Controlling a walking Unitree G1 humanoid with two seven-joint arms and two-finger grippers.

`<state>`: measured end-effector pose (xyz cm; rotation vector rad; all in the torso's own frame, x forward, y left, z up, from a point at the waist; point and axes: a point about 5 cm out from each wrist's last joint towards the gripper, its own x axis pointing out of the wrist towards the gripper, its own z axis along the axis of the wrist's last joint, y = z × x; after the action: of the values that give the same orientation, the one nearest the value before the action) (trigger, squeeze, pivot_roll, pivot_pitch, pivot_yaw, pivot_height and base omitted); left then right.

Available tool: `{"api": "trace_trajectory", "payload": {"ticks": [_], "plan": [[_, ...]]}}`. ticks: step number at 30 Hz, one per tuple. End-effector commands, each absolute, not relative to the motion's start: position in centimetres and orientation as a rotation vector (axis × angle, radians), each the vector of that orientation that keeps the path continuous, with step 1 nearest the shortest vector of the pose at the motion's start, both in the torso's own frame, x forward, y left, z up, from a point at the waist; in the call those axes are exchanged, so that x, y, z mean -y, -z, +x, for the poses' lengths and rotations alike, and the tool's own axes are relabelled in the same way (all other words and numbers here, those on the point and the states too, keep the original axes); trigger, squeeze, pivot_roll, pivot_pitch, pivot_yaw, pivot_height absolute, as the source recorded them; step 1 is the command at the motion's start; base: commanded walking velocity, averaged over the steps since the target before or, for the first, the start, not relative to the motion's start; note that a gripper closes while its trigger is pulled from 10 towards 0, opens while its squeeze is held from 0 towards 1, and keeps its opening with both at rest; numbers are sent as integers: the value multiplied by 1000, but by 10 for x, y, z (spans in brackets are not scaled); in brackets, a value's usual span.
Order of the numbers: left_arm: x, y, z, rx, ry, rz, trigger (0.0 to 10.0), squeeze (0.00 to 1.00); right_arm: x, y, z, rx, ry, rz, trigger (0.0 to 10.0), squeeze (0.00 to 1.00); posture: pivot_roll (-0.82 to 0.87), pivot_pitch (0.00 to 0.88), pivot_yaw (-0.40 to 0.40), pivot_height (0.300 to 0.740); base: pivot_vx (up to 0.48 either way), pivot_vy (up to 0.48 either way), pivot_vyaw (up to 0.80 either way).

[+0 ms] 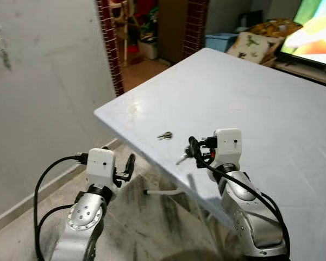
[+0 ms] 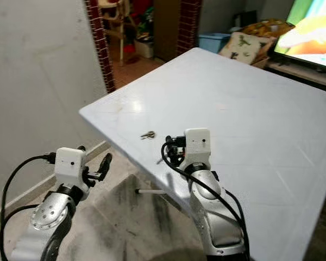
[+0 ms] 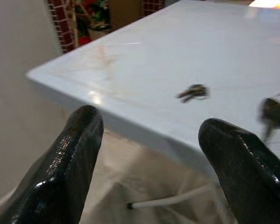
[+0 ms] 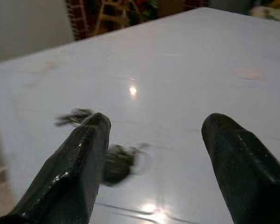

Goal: Hang keys on a hook

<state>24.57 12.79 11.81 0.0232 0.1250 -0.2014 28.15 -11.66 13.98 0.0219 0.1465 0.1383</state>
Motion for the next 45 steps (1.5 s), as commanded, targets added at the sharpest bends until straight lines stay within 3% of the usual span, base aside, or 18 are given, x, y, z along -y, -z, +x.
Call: {"api": "trace_trajectory", "payload": {"ticks": [1, 14, 21, 36, 37, 38, 41, 43, 44, 45], "plan": [[-137, -117, 246, -123, 170, 22, 10000, 0, 107, -142, 281, -150, -174, 39, 10000, 0, 6, 26, 7, 740, 0, 0, 0], [-143, -112, 247, -155, 143, 9, 10000, 0, 95, -126, 282, -227, -259, 52, 10000, 0, 27, 21, 6, 740, 0, 0, 0], [-129, -92, 240, -331, 369, 8, 10000, 0, 94, -116, 310, -259, -150, 53, 10000, 0, 59, 24, 2, 740, 0, 0, 0], [-132, -87, 240, -357, 348, -18, 10000, 0, 90, -102, 328, -347, -52, 76, 9725, 0, 58, 26, -13, 740, 0, 0, 0], [-132, -86, 240, -358, 349, -19, 10000, 0, 91, -100, 328, -357, -41, 58, 1569, 0, 56, 26, -13, 740, 0, 0, 0], [-132, -86, 240, -359, 350, -20, 10000, 0, 91, -99, 327, -361, -39, 62, 0, 0, 54, 28, -12, 740, 0, 0, 0], [-131, -86, 240, -362, 355, -21, 10000, 0, 91, -95, 326, -385, -28, 68, 824, 0, 55, 28, -14, 740, 0, 0, 0], [-131, -86, 240, -362, 355, -24, 10000, 0, 90, -94, 325, -394, -31, 83, 667, 0, 54, 29, -15, 740, 0, 0, 0], [-131, -86, 240, -362, 355, -25, 10000, 0, 89, -93, 324, -397, -32, 85, 1725, 0, 53, 31, -15, 740, 0, 0, 0], [-131, -86, 240, -362, 355, -26, 10000, 0, 89, -93, 323, -400, -33, 88, 3804, 0, 53, 31, -16, 740, 0, 0, 0]]}}
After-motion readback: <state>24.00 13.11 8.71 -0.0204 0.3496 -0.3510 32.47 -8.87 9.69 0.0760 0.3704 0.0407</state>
